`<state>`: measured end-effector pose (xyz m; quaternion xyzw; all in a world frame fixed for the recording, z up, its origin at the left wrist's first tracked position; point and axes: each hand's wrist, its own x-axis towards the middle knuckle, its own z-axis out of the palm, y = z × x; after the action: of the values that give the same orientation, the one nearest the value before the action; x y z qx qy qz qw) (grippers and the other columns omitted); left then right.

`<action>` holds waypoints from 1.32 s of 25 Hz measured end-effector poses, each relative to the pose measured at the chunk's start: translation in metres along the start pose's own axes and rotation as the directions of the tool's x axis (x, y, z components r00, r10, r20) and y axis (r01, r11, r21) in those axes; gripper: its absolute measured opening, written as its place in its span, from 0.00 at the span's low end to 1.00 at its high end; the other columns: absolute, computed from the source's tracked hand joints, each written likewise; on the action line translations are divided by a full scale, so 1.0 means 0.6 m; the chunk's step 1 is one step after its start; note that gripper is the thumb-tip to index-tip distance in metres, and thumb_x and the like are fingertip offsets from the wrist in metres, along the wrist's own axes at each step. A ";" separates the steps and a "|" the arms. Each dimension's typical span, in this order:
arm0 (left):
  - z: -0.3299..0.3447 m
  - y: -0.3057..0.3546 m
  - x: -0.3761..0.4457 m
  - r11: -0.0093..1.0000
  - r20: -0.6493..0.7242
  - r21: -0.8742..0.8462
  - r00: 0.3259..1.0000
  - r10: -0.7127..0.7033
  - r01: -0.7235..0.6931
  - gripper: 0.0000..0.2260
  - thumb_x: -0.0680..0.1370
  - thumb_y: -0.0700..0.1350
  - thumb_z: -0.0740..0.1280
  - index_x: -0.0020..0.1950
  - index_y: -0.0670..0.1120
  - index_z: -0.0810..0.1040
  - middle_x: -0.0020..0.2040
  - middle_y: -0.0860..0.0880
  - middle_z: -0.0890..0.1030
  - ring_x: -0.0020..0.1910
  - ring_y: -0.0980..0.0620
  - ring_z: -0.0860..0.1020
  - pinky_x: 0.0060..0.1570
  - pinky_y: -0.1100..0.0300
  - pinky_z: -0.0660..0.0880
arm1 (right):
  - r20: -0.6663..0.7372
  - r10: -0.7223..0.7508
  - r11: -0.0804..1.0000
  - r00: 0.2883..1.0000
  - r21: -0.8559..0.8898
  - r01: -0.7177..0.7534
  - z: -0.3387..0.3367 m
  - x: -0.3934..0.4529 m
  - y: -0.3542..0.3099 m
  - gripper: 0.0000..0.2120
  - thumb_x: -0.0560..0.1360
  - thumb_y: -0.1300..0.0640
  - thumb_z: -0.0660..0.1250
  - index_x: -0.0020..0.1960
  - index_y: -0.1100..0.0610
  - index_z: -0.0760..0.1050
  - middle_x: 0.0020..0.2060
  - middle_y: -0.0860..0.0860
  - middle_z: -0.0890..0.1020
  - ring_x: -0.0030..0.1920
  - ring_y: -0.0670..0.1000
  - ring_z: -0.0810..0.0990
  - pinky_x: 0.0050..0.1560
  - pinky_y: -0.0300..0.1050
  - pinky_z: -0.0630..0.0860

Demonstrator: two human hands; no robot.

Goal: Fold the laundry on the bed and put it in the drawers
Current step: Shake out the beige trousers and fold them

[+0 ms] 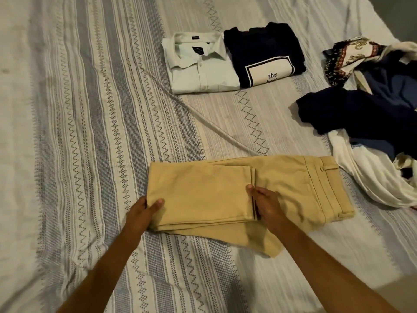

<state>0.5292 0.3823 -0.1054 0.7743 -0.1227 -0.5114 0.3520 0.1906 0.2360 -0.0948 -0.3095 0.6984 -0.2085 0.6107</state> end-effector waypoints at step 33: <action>0.024 -0.082 -0.080 0.940 -0.511 0.284 0.799 0.317 -0.192 0.23 0.79 0.56 0.57 0.57 0.40 0.81 0.42 0.36 0.84 0.36 0.42 0.78 0.33 0.59 0.66 | 0.274 0.057 0.972 0.960 -0.236 0.010 0.085 -0.064 -0.097 0.11 0.76 0.58 0.76 0.57 0.60 0.83 0.48 0.57 0.88 0.43 0.51 0.88 0.45 0.44 0.83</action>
<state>0.4867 0.4382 -0.1075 0.8980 -0.1753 -0.1988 0.3511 0.2533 0.2249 -0.0368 -0.3977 0.6289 -0.0713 0.6642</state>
